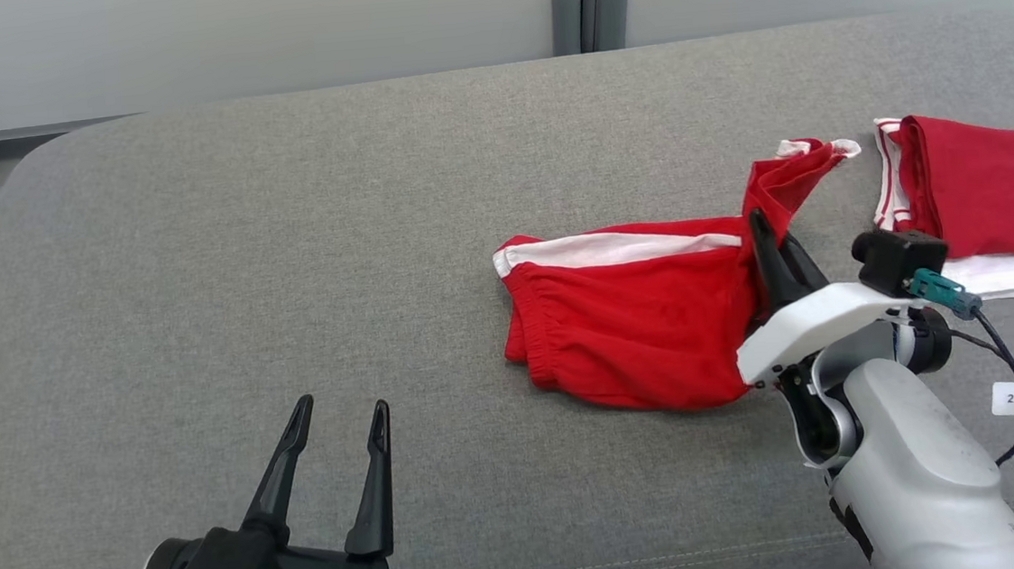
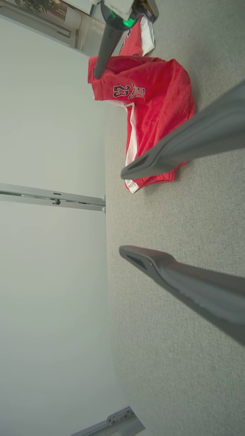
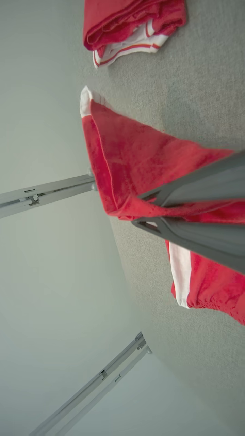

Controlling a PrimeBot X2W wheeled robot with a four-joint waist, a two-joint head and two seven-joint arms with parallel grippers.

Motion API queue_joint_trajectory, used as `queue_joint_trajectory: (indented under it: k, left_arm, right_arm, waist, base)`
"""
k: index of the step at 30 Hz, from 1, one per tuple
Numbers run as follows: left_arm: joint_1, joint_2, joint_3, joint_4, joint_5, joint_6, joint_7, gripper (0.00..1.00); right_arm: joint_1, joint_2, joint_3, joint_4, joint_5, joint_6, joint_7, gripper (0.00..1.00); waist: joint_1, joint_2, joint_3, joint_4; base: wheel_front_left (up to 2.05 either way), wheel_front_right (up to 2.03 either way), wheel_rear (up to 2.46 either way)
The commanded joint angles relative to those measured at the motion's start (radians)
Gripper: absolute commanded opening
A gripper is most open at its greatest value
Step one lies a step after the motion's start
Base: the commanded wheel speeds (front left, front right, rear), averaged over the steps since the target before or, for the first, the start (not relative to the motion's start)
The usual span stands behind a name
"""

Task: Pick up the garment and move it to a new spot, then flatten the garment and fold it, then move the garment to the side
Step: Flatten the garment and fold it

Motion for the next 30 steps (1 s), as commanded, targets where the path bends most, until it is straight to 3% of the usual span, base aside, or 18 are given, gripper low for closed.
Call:
queue_joint_trajectory:
  k: [1, 16, 26, 27, 29, 30]
  left_arm:
    - [0.004, -0.003, -0.003, 0.003, 0.011, 0.005, -0.001, 1.00]
    - [-0.004, -0.015, -0.028, 0.037, 0.008, 0.007, -0.001, 1.00]
    - [0.000, -0.018, -0.016, 0.038, 0.003, 0.010, -0.001, 1.00]
    - [0.001, -0.018, -0.015, 0.038, 0.003, 0.011, -0.001, 1.00]
    - [0.005, -0.019, -0.011, 0.036, 0.002, 0.015, -0.001, 1.00]
    - [0.007, -0.019, -0.009, 0.035, 0.001, 0.016, -0.001, 1.00]
  right_arm:
    - [-0.019, -0.003, 0.019, 0.004, 0.011, -0.001, -0.004, 0.00]
    - [-0.072, -0.003, 0.335, 0.132, 0.148, -0.001, -0.004, 0.00]
    - [-0.039, -0.003, 0.508, 0.193, 0.190, -0.001, -0.004, 0.01]
    - [-0.034, -0.003, 0.517, 0.193, 0.196, -0.001, -0.004, 0.24]
    - [-0.024, -0.003, 0.534, 0.186, 0.207, -0.001, -0.004, 1.00]
    - [-0.022, -0.003, 0.542, 0.178, 0.215, -0.001, -0.004, 1.00]
  waist:
    - [0.0000, 0.0000, -0.008, 0.014]
    - [0.0000, 0.0000, -0.032, 0.122]
    - [0.0000, 0.0000, -0.028, 0.141]
    - [0.0000, 0.0000, -0.029, 0.139]
    - [0.0000, 0.0000, -0.028, 0.132]
    - [0.0000, 0.0000, -0.028, 0.127]
  base:
    - [0.00, 0.00, 0.00]
    - [0.00, 0.00, 0.00]
    - [0.00, 0.00, 0.00]
    - [0.00, 0.00, 0.00]
    - [0.00, 0.00, 0.00]
    - [0.00, 0.00, 0.00]
